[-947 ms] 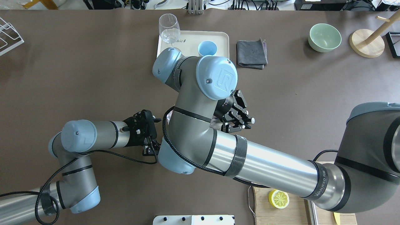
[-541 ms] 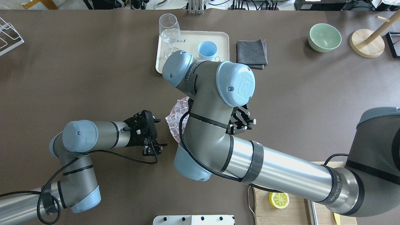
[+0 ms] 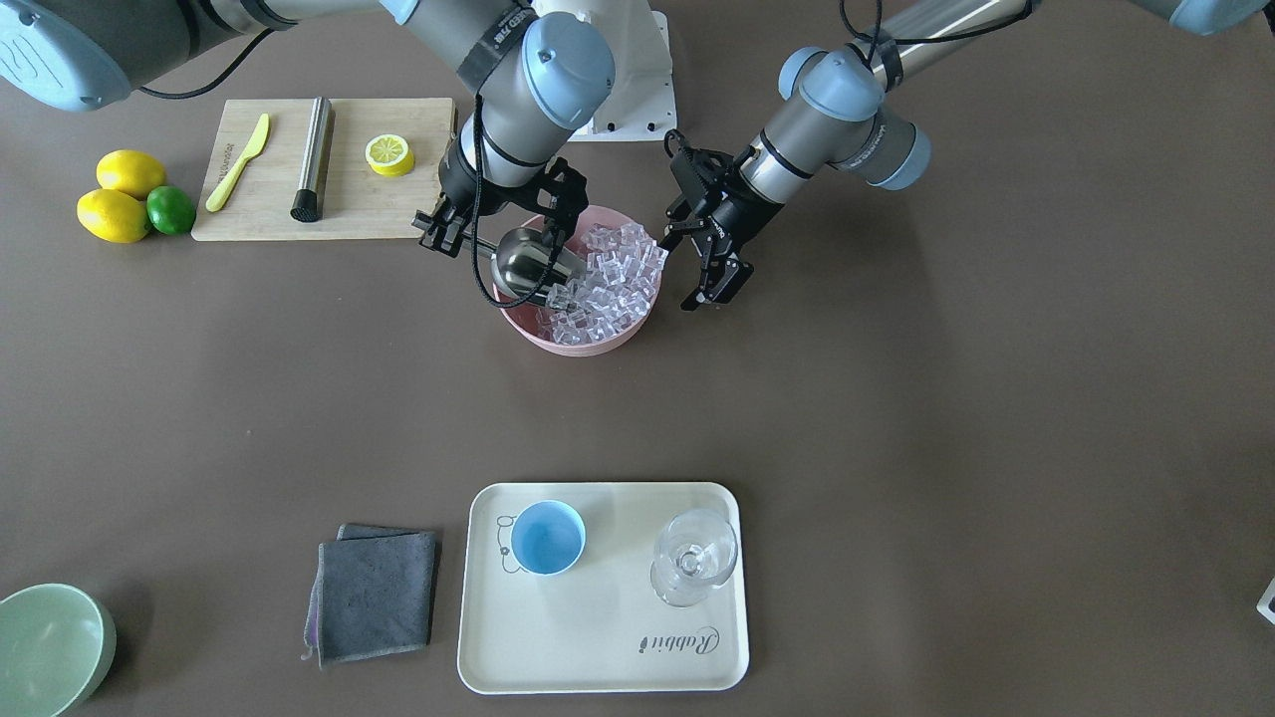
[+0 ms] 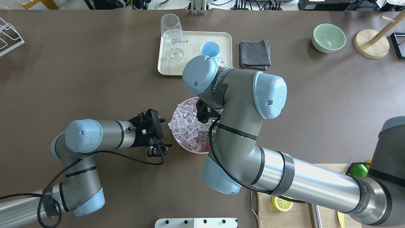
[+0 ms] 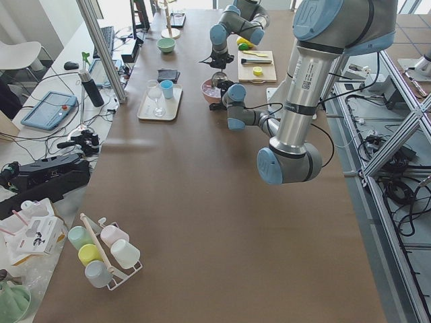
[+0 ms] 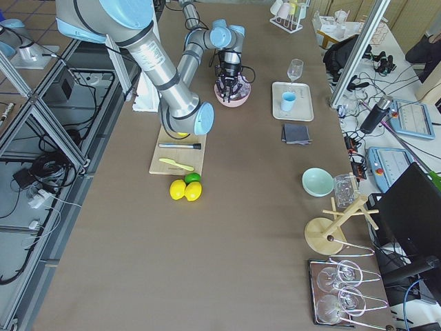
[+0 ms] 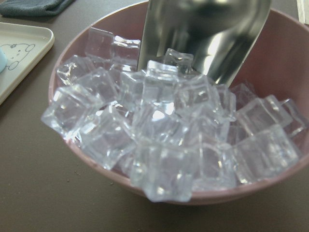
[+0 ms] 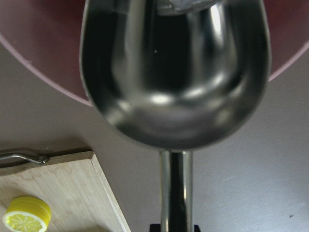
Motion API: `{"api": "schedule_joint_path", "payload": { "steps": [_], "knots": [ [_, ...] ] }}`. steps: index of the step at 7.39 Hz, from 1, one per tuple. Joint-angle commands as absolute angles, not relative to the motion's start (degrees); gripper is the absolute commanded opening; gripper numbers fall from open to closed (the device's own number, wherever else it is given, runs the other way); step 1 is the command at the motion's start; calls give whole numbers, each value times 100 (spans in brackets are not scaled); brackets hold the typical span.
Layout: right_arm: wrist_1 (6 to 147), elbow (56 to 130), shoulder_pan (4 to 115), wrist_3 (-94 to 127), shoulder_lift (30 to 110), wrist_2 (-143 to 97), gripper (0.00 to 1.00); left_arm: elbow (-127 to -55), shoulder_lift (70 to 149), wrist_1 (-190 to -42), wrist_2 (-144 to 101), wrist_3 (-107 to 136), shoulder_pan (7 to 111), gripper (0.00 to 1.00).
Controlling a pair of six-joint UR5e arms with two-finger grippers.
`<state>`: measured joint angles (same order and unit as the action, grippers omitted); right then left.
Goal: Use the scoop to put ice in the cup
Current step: 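Drag the scoop through the ice cubes while the left gripper steadies the bowl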
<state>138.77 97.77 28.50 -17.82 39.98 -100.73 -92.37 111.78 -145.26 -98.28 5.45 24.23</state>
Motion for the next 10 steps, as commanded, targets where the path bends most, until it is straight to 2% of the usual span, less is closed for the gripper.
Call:
{"api": "schedule_joint_path", "payload": {
  "steps": [1, 6, 10],
  "knots": [
    [13475, 9966, 2848, -1819, 4148, -10090, 0, -9272, 11197, -14449, -9817, 545, 2426, 98],
    [12410, 10686, 2848, -2232, 4921, -10143, 0, -9325, 11197, -14370, -9800, 545, 2461, 98],
    [11348, 10810, 2848, -2600, 5431, -10589, 0, -9466, 11127, -14238, -9817, 545, 2540, 98]
  ]
}}
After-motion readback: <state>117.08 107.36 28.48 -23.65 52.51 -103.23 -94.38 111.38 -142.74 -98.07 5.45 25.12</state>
